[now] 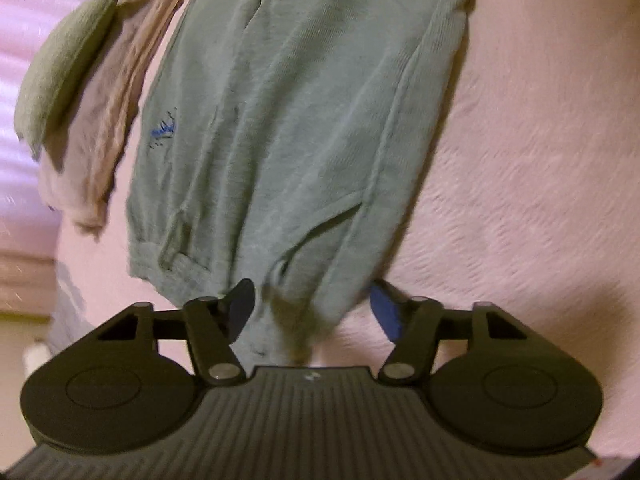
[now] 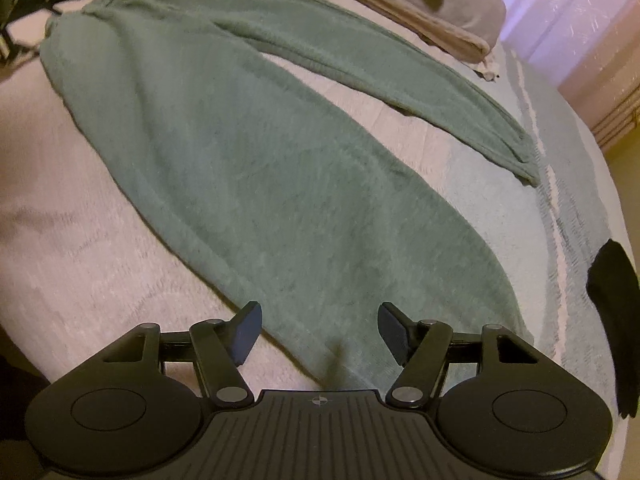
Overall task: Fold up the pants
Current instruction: 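Grasp one leg cuff with the left tool while the right tool grasps the other cuff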
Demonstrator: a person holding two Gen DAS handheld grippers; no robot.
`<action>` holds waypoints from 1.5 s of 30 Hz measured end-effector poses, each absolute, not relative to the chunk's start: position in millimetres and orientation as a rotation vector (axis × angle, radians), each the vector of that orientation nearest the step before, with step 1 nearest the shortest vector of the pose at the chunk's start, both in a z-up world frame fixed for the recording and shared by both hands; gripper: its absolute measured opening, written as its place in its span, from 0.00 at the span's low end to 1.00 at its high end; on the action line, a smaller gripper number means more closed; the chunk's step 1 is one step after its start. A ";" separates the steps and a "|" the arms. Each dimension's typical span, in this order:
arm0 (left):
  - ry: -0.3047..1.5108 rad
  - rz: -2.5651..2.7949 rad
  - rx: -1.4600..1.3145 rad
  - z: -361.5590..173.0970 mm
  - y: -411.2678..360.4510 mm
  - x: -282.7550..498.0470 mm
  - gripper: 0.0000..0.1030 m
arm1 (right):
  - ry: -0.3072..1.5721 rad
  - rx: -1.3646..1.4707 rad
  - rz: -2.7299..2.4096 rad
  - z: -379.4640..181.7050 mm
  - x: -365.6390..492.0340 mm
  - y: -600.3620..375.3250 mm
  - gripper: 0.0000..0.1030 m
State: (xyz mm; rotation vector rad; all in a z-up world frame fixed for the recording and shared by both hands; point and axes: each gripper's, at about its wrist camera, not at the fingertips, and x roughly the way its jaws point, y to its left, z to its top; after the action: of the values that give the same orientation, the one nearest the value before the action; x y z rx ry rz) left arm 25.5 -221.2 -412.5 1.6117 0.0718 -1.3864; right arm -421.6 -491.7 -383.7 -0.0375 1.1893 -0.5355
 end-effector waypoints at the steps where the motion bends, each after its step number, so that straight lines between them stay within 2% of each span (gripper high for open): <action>1: 0.052 -1.388 1.628 -413.9 -221.1 30.3 0.55 | 1.189 -0.040 -0.541 -385.4 -423.5 -492.3 0.61; 3: 0.017 -1.383 1.664 -418.0 -221.4 37.4 0.54 | 1.196 -0.054 -0.552 -389.3 -426.1 -493.0 0.61; 6: -0.042 -1.380 1.725 -426.2 -220.7 48.8 0.45 | 1.193 -0.089 -0.574 -391.9 -431.6 -494.1 0.61; 9: -0.030 -1.382 1.743 -427.4 -224.4 56.0 0.29 | 1.208 -0.149 -0.588 -395.0 -442.0 -495.1 0.61; 10: -0.027 -1.391 1.749 -427.0 -224.6 56.6 0.22 | 1.216 -0.172 -0.592 -395.7 -447.1 -495.6 0.61; 14: 0.005 -1.406 1.743 -419.7 -228.7 57.0 0.09 | 1.268 -0.239 -0.593 -402.0 -470.2 -500.4 0.61; 21: 0.146 -1.369 1.642 -396.8 -247.5 62.1 0.08 | 1.383 -0.486 -0.474 -435.4 -503.1 -497.8 0.59; 24: 0.164 -1.358 1.651 -395.8 -252.8 60.9 0.08 | 1.385 -0.573 -0.435 -450.1 -512.2 -503.9 0.52; 26: 0.172 -1.349 1.658 -396.3 -254.2 59.6 0.08 | 1.379 -0.622 -0.456 -456.2 -516.1 -512.6 0.42; 30: 0.196 -1.321 1.663 -397.6 -254.3 55.0 0.08 | 1.413 -0.707 -0.441 -471.5 -527.2 -528.5 0.35; 31: 0.204 -1.313 1.666 -398.0 -254.9 53.8 0.08 | 1.419 -0.714 -0.441 -473.5 -530.0 -532.0 0.26; 32: 0.211 -1.306 1.666 -398.0 -255.4 53.2 0.08 | 1.430 -0.698 -0.448 -474.0 -532.7 -535.2 0.10; 33: 0.220 -1.299 1.667 -397.4 -256.6 52.6 0.08 | 1.433 -0.678 -0.458 -471.7 -532.6 -538.7 0.08; 38: 0.236 -1.273 1.653 -377.9 -259.1 50.1 0.07 | 1.385 -0.652 -0.512 -420.0 -524.2 -550.7 0.04; 45: 0.332 -1.268 1.535 -302.8 -282.2 62.5 0.06 | 1.324 -0.684 -0.552 -323.0 -486.9 -606.3 0.04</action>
State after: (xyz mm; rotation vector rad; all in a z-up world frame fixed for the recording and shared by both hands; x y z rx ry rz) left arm 62.5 -282.2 -302.8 1.5352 0.3322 -1.2677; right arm -486.9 -606.3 -323.0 -0.6839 1.3235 -0.5519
